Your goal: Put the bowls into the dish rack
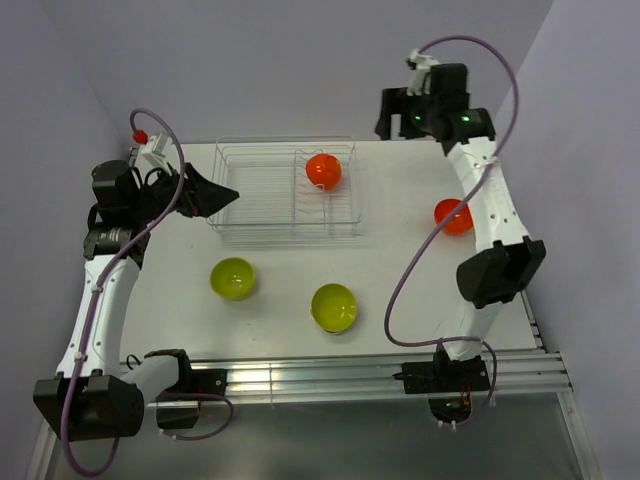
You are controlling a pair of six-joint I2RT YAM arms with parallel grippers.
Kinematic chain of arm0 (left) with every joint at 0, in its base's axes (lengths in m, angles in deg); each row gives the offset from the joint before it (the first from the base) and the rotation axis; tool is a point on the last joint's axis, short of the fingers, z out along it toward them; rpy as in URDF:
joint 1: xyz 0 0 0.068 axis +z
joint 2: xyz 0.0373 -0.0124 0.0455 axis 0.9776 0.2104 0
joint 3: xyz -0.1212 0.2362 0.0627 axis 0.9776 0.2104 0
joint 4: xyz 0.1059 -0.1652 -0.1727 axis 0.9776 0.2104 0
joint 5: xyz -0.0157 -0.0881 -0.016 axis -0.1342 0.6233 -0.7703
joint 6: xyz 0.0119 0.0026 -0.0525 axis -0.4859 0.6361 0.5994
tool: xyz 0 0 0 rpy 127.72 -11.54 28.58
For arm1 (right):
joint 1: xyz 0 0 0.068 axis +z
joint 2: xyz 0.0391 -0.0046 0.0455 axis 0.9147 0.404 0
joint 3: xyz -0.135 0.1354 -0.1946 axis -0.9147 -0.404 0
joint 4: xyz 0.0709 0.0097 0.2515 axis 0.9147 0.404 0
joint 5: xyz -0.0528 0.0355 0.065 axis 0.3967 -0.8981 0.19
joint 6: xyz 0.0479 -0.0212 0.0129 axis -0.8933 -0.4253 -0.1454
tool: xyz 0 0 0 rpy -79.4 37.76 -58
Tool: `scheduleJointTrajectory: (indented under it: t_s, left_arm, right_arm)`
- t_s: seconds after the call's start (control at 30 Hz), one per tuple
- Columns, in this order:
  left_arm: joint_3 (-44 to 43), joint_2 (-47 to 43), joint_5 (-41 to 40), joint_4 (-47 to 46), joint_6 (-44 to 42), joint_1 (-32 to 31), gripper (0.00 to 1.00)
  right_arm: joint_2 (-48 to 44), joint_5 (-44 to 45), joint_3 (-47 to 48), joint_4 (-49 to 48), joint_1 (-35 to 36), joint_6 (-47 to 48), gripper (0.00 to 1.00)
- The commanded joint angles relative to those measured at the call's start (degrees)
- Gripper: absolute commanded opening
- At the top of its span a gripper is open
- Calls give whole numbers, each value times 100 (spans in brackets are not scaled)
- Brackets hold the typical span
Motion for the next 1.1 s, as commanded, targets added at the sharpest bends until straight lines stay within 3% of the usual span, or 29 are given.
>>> scheduleJointTrajectory:
  t_s: [0.0, 0.17, 0.33, 0.4, 0.5, 0.67, 1.07]
  left_arm:
    - [27, -286, 276, -16, -557, 22, 99]
    - [63, -366, 381, 98, -821, 22, 99]
    - [72, -375, 443, 318, -1050, 14, 98]
    - [80, -401, 443, 353, -1068, 14, 98]
    - [107, -454, 382, 300, -1033, 14, 98]
    - [133, -454, 276, 344, -1059, 14, 98]
    - [203, -454, 197, 423, -1182, 22, 97]
  right_arm:
    - [-438, -765, -554, 740, -700, 39, 94]
    - [-923, -1029, -1608, 890, -1938, 514, 90]
    - [-1038, -504, -2355, 758, -2731, 673, 86]
    - [-889, -257, -2462, 671, -3029, 595, 79]
    - [-573, 227, -2594, 548, -3285, 453, 68]
    - [-55, 693, -2664, 231, -3479, 208, 66]
    - [1009, 755, -2726, -340, -3479, -197, 58]
